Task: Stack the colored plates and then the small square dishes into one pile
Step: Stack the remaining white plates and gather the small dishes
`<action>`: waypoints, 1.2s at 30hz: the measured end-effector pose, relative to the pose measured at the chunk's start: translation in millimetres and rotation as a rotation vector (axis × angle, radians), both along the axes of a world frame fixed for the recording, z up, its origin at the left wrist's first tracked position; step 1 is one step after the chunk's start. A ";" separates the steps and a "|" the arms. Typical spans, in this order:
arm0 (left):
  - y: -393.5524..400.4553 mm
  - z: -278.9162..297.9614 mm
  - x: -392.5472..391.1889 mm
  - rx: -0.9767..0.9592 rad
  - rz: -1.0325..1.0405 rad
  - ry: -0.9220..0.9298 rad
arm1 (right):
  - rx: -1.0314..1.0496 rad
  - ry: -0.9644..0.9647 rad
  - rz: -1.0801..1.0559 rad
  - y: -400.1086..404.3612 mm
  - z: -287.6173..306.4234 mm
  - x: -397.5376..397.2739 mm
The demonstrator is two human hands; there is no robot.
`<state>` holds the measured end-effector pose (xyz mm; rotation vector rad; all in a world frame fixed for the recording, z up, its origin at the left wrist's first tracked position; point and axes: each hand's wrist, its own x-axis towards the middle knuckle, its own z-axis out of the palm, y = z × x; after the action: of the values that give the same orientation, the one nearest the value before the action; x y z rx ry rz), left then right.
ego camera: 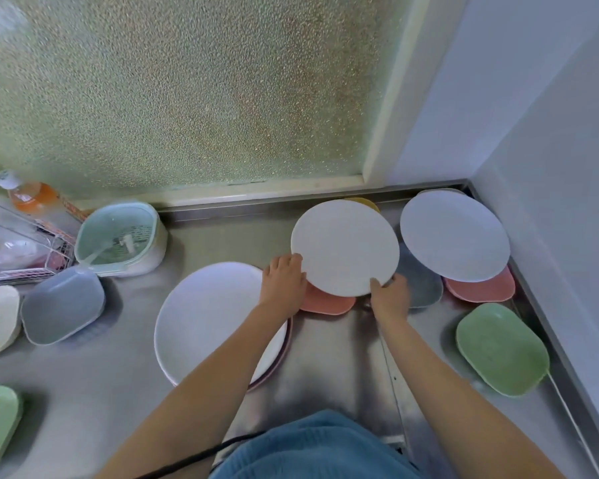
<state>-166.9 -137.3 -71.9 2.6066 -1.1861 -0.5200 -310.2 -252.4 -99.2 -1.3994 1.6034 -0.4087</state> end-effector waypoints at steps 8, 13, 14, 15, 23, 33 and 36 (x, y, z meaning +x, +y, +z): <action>8.8 3.6 4.9 -0.029 0.078 0.012 | 0.060 -0.261 -0.251 -9.5 19.6 13.0; 22.9 16.0 18.1 -0.207 0.230 0.086 | 0.019 -0.310 -0.175 2.6 40.1 9.6; 28.4 17.6 23.0 -0.255 0.277 0.112 | 0.027 -0.324 -0.154 7.6 44.6 10.4; 34.7 20.6 28.1 -0.302 0.337 0.144 | 0.029 -0.340 -0.127 12.6 46.8 12.4; 108.4 39.8 57.8 -0.564 0.824 0.425 | 0.091 -0.339 0.269 73.0 48.0 50.4; 201.6 15.5 59.6 -0.138 0.698 0.151 | -0.303 0.131 0.649 131.4 18.4 69.8; 208.7 11.8 60.2 -0.062 0.634 0.115 | -0.379 0.201 0.670 140.3 12.7 67.4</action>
<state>-106.8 71.3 -60.1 2.6520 -0.2923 -0.4722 -242.8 -112.0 -86.4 -2.2172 1.1363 -0.1732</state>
